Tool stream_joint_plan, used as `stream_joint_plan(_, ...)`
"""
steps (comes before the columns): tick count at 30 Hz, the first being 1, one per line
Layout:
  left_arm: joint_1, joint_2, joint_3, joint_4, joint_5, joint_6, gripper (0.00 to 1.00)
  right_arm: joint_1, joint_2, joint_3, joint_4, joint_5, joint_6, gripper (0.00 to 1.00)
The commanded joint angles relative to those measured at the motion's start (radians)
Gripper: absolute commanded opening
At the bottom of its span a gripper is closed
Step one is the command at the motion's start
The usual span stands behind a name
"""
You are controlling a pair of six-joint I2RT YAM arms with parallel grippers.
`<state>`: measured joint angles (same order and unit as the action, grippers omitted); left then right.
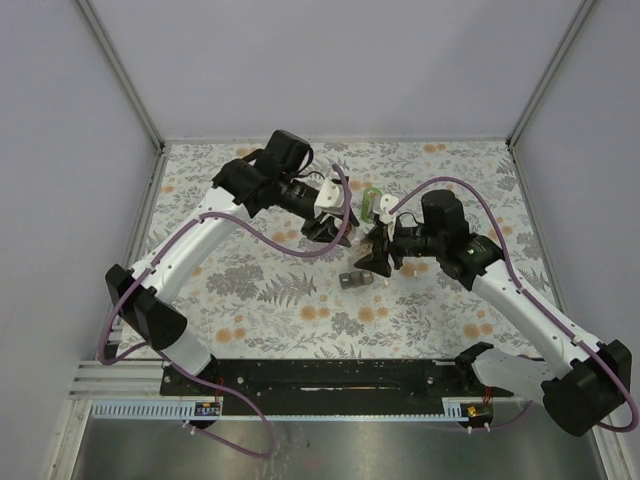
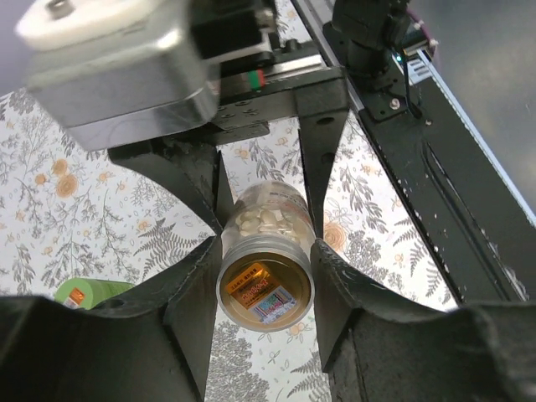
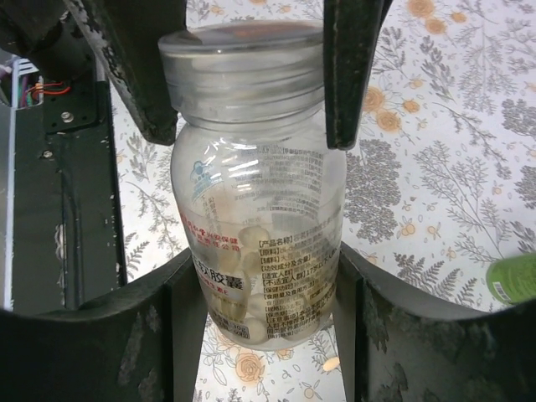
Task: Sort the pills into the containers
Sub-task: Unscrew the lid of the pill bottle.
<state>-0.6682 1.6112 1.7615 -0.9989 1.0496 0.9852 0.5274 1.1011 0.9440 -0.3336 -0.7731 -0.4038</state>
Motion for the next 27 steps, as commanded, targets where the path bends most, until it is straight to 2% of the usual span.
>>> stream_joint_plan(1,-0.002,-0.054,-0.066,0.299,-0.031,-0.294,0.17,0.002,-0.043,-0.005,0.106,0.053,0.043,0.0)
stream_joint_plan(5,-0.004,-0.121,-0.189,0.506,-0.095,-0.515,0.17,0.002,-0.055,-0.011,0.131,0.103,0.057,0.0)
stream_joint_plan(12,-0.025,-0.178,-0.269,0.629,-0.319,-0.779,0.09,0.002,-0.055,-0.01,0.146,0.164,0.068,0.0)
stream_joint_plan(18,-0.044,-0.175,-0.266,0.632,-0.457,-0.957,0.08,0.0,-0.056,-0.008,0.151,0.196,0.066,0.0)
stream_joint_plan(27,-0.068,-0.143,-0.22,0.522,-0.648,-1.152,0.08,0.002,-0.066,-0.014,0.168,0.247,0.068,0.0)
